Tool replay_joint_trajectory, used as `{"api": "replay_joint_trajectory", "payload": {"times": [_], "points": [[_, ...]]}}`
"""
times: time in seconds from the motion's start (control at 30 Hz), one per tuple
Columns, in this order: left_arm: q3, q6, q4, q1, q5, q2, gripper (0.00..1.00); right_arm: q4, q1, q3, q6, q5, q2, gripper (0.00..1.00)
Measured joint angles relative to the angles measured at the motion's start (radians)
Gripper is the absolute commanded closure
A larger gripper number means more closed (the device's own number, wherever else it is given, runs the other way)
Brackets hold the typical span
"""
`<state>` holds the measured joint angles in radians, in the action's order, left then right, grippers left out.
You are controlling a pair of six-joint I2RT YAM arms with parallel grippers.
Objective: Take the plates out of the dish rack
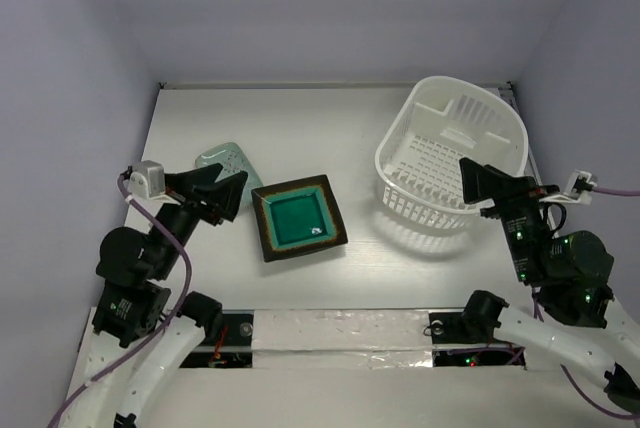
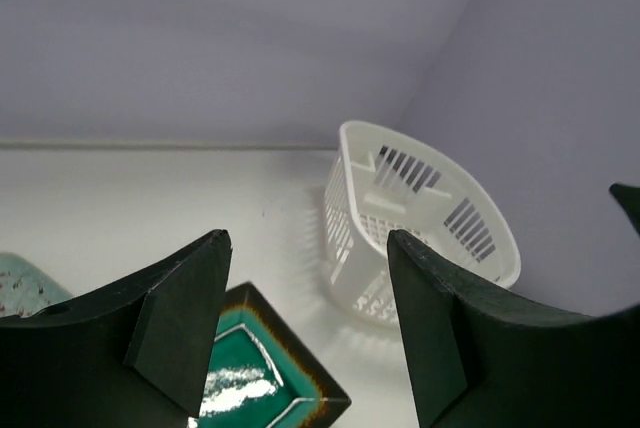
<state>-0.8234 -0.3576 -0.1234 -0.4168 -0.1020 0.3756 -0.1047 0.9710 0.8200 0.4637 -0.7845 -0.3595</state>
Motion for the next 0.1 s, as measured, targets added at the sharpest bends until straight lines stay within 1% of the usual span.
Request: {"api": "replay_joint_trajectory", "payload": {"times": [0.03,0.1], "points": [[-0.002,-0.001,0.023,0.000,0.001,0.000,0.39,-0.004,0.000,-0.007,-0.005,-0.008,0.002,0.06],[-0.001,-0.005,0.041,0.000,-0.001,0.001,0.31,-0.010,0.000,-0.018,-0.017,-0.021,0.006,0.06]]}}
